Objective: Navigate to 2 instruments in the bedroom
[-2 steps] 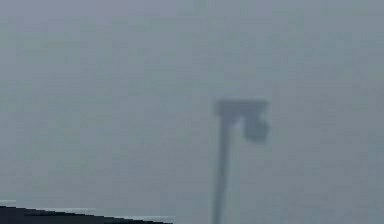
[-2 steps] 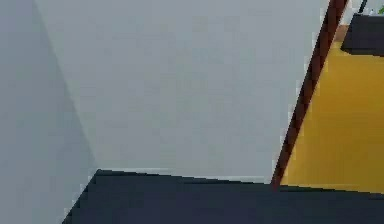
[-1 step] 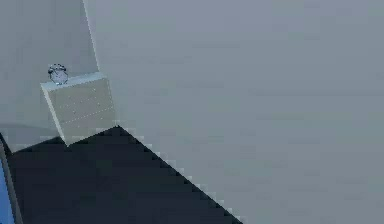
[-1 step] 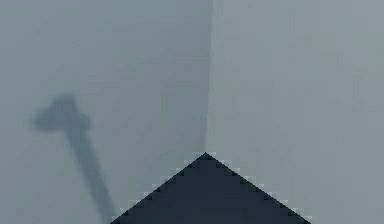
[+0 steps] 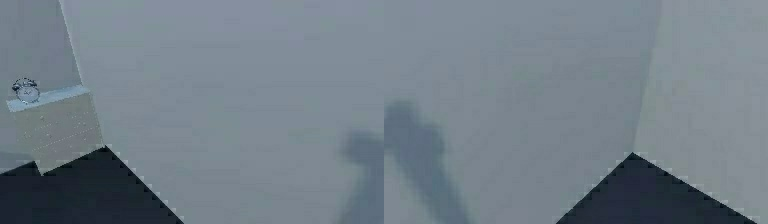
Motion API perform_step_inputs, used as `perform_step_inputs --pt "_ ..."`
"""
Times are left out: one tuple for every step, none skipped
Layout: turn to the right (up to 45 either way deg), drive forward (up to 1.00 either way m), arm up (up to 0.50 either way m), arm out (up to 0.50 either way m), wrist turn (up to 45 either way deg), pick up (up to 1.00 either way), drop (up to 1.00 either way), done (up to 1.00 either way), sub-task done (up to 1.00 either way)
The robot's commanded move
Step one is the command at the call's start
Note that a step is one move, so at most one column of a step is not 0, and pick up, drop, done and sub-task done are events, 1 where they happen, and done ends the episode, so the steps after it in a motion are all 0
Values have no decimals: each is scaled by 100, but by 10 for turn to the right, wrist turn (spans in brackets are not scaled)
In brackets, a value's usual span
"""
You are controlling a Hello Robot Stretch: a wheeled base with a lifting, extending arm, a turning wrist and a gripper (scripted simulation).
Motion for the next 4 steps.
perform_step_inputs --pt "-240 0 0 0 0 0 0 0 0" --pt "0 45 0 0 0 0 0 0 0" --pt "-240 0 0 0 0 0 0 0 0" --pt "0 90 0 0 0 0 0 0 0"
